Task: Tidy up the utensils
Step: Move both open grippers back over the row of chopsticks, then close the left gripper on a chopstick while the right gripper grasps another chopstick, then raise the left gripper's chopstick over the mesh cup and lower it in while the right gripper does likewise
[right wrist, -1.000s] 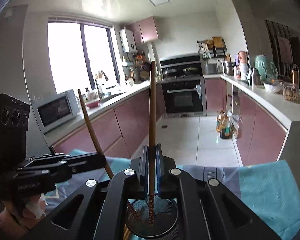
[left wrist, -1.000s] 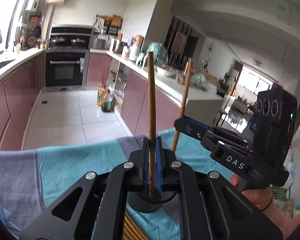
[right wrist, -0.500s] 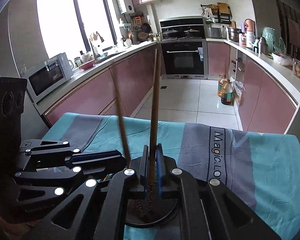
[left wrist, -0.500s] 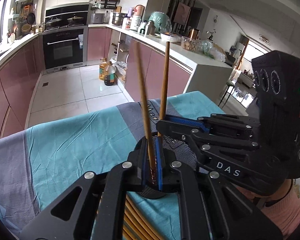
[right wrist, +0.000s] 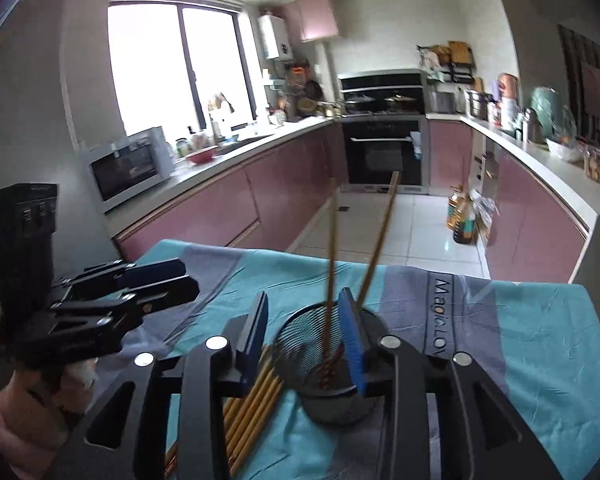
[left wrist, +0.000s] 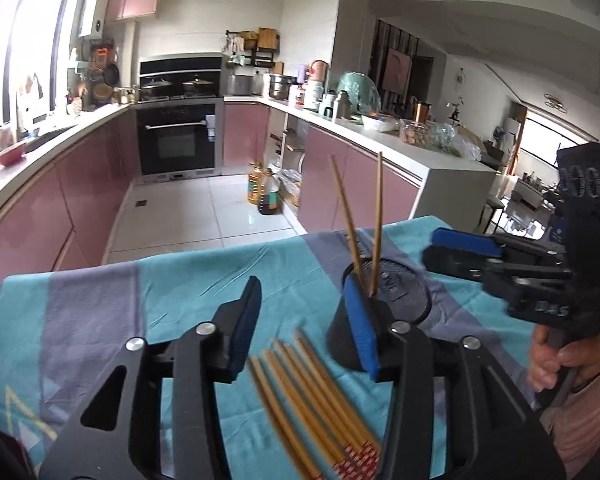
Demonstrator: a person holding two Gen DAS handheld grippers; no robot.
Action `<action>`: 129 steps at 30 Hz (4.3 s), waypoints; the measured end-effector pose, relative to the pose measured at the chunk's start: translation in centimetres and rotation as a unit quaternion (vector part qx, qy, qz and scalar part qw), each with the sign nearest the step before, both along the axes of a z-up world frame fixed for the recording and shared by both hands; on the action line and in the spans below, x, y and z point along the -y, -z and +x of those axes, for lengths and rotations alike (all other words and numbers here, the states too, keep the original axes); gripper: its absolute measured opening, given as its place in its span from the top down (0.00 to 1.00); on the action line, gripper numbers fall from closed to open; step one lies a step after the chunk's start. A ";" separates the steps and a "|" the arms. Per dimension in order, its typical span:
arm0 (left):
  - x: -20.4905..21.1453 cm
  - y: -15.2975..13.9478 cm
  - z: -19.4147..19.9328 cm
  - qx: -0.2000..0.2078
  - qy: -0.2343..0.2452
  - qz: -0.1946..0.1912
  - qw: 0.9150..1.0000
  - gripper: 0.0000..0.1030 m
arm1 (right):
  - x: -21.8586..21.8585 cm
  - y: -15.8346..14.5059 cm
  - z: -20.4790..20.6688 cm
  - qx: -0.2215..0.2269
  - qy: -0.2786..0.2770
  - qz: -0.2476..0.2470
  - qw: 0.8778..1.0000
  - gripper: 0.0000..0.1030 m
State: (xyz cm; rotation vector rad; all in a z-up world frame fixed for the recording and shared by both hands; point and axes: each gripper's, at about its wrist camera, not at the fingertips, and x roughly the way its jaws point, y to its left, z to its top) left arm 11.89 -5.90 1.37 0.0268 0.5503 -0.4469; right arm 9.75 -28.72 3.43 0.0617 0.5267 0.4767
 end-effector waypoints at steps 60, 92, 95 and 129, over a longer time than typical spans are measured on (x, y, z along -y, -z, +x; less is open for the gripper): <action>-1.0 12.9 0.8 -0.167 -0.029 0.071 0.983 0.70 | -6.5 12.3 1.4 -0.170 0.013 -0.071 0.983 0.77; -2.5 6.6 -1.7 -0.131 0.015 -0.026 0.991 0.93 | -2.4 6.3 -2.3 -0.113 -0.030 0.064 0.991 0.95; -2.3 4.7 -2.3 -0.115 0.032 -0.040 0.992 0.93 | -1.7 5.0 -2.8 -0.095 -0.032 0.075 0.992 0.95; 2.9 -9.5 1.4 0.024 0.067 -0.094 0.993 0.93 | 4.3 -5.9 -0.7 0.063 0.015 0.094 0.994 0.95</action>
